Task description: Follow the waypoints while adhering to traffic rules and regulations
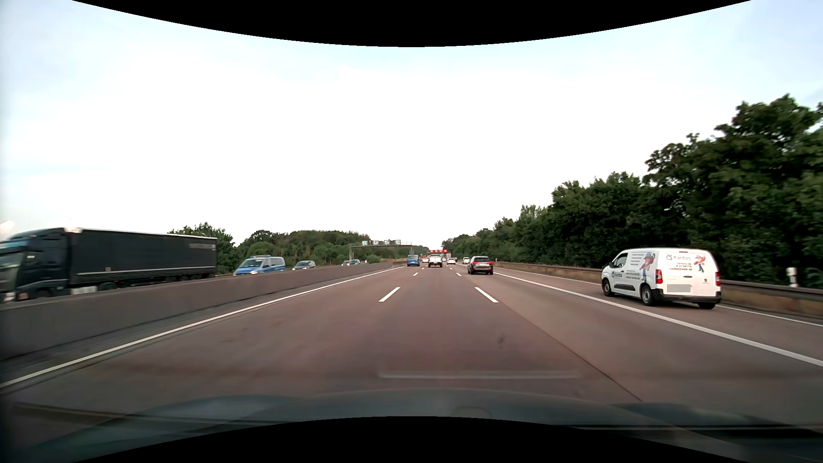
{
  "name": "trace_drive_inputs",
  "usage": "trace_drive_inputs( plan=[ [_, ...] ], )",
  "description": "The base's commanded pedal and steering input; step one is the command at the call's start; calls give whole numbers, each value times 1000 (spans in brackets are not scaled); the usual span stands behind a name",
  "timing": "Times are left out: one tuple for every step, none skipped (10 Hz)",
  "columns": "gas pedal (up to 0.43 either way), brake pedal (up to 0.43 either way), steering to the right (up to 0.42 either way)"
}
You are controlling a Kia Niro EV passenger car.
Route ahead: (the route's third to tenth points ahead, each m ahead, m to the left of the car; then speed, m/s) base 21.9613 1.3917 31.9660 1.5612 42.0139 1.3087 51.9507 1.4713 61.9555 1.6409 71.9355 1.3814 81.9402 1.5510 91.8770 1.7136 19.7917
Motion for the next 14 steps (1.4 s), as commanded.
trace_drive_inputs(
  plan=[
    [150, 0, -4],
    [150, 0, -4],
    [150, 0, -4],
    [150, 0, -4],
    [150, 0, -4],
    [150, 0, -4],
    [150, 0, -4],
    [150, 0, -4],
    [150, 0, -4],
    [150, 0, -4],
    [150, 0, -4],
    [150, 0, -4],
    [150, 0, -4],
    [150, 0, -4]
  ],
)
